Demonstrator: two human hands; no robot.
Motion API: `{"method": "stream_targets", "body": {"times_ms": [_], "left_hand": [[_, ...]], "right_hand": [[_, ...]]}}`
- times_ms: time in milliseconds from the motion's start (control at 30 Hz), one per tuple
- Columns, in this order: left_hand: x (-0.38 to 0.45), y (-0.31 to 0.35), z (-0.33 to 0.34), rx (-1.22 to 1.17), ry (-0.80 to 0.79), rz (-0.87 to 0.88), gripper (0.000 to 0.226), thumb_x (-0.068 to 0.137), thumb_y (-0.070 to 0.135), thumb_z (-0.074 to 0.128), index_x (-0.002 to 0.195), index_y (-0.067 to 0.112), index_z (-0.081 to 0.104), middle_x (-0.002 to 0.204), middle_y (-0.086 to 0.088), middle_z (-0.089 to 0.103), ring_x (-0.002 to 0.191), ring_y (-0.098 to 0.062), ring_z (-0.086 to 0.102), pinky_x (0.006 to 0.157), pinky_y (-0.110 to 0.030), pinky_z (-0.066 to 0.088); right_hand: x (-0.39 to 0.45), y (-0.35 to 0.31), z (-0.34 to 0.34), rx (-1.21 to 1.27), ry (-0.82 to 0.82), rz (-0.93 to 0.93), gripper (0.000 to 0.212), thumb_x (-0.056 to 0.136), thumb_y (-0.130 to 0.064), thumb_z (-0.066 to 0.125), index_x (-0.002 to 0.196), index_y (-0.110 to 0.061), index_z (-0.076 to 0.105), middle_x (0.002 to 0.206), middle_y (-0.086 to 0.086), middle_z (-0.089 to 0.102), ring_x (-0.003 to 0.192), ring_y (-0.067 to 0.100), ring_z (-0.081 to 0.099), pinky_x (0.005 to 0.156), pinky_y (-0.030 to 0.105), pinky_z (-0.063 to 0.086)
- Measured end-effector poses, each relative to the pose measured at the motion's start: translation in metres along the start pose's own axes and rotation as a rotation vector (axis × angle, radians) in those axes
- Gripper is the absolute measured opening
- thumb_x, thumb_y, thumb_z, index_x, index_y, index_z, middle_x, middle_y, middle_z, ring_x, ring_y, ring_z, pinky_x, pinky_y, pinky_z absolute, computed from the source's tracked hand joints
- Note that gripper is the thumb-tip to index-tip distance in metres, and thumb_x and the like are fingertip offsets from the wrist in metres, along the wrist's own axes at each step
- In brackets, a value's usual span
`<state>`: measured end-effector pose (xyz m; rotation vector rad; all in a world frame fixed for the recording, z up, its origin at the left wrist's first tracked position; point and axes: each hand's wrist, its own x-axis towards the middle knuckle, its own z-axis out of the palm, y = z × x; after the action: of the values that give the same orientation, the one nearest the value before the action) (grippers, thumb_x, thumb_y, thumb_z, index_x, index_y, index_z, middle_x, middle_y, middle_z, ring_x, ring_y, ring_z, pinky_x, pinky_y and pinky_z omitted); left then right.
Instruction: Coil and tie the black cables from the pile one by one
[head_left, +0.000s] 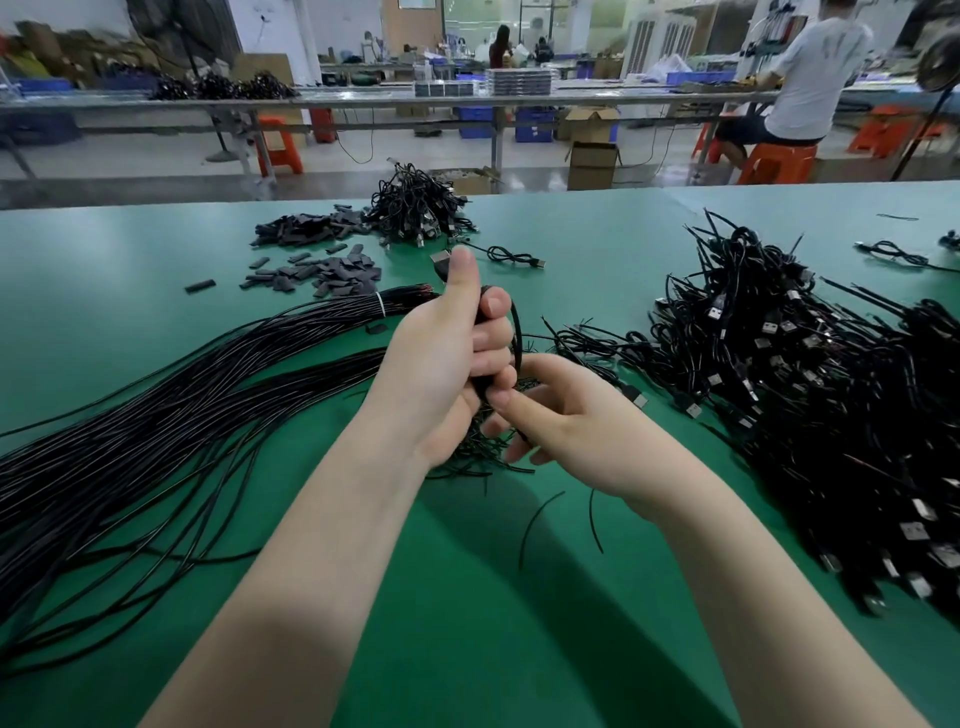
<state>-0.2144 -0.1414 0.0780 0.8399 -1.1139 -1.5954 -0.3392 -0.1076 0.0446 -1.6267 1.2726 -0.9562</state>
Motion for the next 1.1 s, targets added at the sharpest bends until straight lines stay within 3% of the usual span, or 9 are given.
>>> {"method": "stream_targets", "body": {"times_ms": [200,367,467,567,667,767,900,1000,1100], "left_hand": [[0.002,-0.007,0.006,-0.028,-0.161,-0.101,0.03,0.105,0.025,0.031,0.079,0.016,0.045,0.061,0.006,0.034,0.054,-0.01,0.033,0.056,-0.021,0.033],[0.001,-0.007,-0.005,0.042,-0.215,-0.162,0.029,0.101,0.025,0.046,0.083,0.011,0.063,0.078,-0.003,0.068,0.074,-0.014,0.064,0.075,-0.025,0.054],[0.0,-0.012,-0.016,0.6,-0.071,-0.143,0.029,0.094,0.039,0.059,0.093,0.014,0.073,0.097,-0.003,0.075,0.085,-0.012,0.07,0.078,-0.026,0.057],[-0.002,-0.027,-0.023,1.293,0.076,0.212,0.054,0.092,0.04,0.063,0.138,0.016,0.05,0.128,0.0,0.06,0.117,-0.015,0.055,0.1,-0.033,0.043],[-0.009,-0.048,-0.017,1.72,-0.305,0.59,0.082,0.093,0.034,0.06,0.156,0.02,0.009,0.16,-0.002,0.019,0.146,-0.023,0.017,0.119,-0.041,0.018],[-0.021,-0.065,-0.014,1.731,-0.555,0.633,0.06,0.097,0.038,0.053,0.151,0.023,0.032,0.149,0.002,0.041,0.135,-0.018,0.037,0.11,-0.039,0.033],[-0.038,-0.078,-0.017,1.553,-0.537,0.506,0.053,0.096,0.042,0.052,0.142,0.017,0.045,0.13,-0.001,0.052,0.115,-0.017,0.05,0.097,-0.034,0.041],[-0.047,-0.087,-0.018,1.614,-0.502,0.43,0.035,0.1,0.043,0.042,0.123,0.019,0.053,0.115,0.001,0.057,0.108,-0.017,0.053,0.09,-0.036,0.044],[-0.045,-0.088,-0.023,1.772,-0.369,0.445,0.032,0.102,0.046,0.028,0.109,0.024,0.051,0.102,0.005,0.056,0.092,-0.018,0.058,0.071,-0.035,0.047]], "right_hand": [[0.003,0.002,0.009,0.142,0.039,-0.029,0.02,0.094,-0.033,0.058,0.085,-0.017,0.05,0.074,-0.004,0.06,0.064,0.012,0.062,0.062,0.031,0.051],[-0.005,0.014,-0.002,-0.001,0.076,0.014,0.031,0.098,-0.041,0.047,0.083,-0.013,0.047,0.066,0.003,0.049,0.057,0.016,0.046,0.054,0.031,0.042],[-0.011,0.026,-0.012,-0.347,0.102,0.111,0.037,0.1,-0.046,0.036,0.083,-0.015,0.046,0.07,-0.002,0.05,0.058,0.014,0.043,0.056,0.03,0.036],[-0.018,0.038,-0.026,-0.214,0.057,0.305,0.037,0.103,-0.043,0.03,0.081,-0.016,0.043,0.06,-0.005,0.043,0.048,0.012,0.034,0.046,0.025,0.028],[-0.026,0.044,-0.038,-0.039,-0.182,0.491,0.035,0.103,-0.043,0.032,0.079,-0.019,0.04,0.054,-0.007,0.029,0.043,0.01,0.021,0.041,0.02,0.018],[-0.037,0.047,-0.048,-0.053,-0.449,0.561,0.036,0.102,-0.046,0.033,0.078,-0.021,0.041,0.054,-0.008,0.028,0.041,0.008,0.021,0.038,0.018,0.019],[-0.05,0.049,-0.058,0.129,-0.676,0.611,0.033,0.099,-0.046,0.04,0.077,-0.022,0.042,0.055,-0.008,0.025,0.043,0.007,0.017,0.04,0.016,0.018],[-0.053,0.051,-0.058,0.158,-0.71,0.581,0.032,0.09,-0.053,0.045,0.078,-0.023,0.047,0.058,-0.007,0.025,0.044,0.007,0.019,0.042,0.016,0.018],[-0.049,0.051,-0.06,0.125,-0.576,0.521,0.043,0.083,-0.062,0.047,0.09,-0.022,0.063,0.062,-0.006,0.04,0.048,0.009,0.032,0.045,0.018,0.028]]}}
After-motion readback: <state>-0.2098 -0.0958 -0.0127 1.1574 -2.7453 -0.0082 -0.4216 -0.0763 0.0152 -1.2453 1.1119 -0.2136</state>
